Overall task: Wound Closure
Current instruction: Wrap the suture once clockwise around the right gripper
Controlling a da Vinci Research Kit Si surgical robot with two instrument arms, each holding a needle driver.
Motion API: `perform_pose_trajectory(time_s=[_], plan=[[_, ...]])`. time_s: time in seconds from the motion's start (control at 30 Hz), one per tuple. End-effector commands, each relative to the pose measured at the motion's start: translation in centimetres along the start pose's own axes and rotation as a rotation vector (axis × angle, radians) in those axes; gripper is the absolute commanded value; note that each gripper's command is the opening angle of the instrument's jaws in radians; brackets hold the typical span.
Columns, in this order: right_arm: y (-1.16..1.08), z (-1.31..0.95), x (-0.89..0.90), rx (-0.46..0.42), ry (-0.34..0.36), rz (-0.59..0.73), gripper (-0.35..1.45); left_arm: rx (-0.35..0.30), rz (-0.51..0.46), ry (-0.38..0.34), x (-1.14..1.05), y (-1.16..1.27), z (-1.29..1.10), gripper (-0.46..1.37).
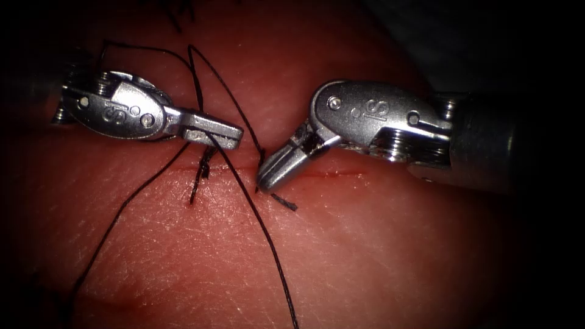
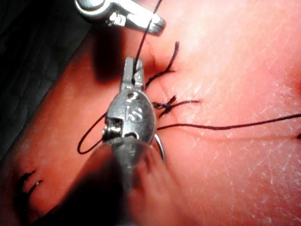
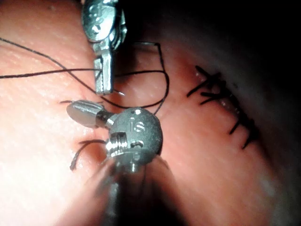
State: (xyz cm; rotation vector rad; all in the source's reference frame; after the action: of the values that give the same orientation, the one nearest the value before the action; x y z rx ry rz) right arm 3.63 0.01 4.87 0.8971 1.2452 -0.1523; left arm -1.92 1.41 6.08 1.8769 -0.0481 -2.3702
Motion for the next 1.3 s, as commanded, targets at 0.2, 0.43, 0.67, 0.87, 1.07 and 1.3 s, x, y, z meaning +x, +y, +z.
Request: perform_pose_trajectory(time_s=[0.2,0.43,0.67,0.87,1.07,1.3], plan=[[-0.03,0.02,-0.05,-0.005,-0.003,-0.006,-0.35,-0.004,-0.005,0.001,0.03,-0.04,-0.02,-0.35],[0.05,0.05,-0.2,-0.027,-0.02,-0.008,-0.35,-0.004,-0.011,0.002,0.13,-0.08,-0.03,-0.35],[0.31,0.04,-0.42,-0.125,-0.029,0.016,-0.35,-0.002,-0.017,0.005,0.23,-0.11,-0.04,-0.35],[0.54,0.19,-0.46,-0.191,0.033,0.085,-0.35,0.017,-0.022,0.014,0.26,-0.08,-0.02,-0.35],[0.71,0.31,-0.35,-0.226,0.098,0.116,-0.35,0.019,-0.032,0.013,0.32,-0.03,0.03,-0.35],[0.87,0.28,-0.21,-0.267,0.161,0.135,-0.35,0.024,-0.029,0.009,0.42,0.03,0.11,-0.35]])
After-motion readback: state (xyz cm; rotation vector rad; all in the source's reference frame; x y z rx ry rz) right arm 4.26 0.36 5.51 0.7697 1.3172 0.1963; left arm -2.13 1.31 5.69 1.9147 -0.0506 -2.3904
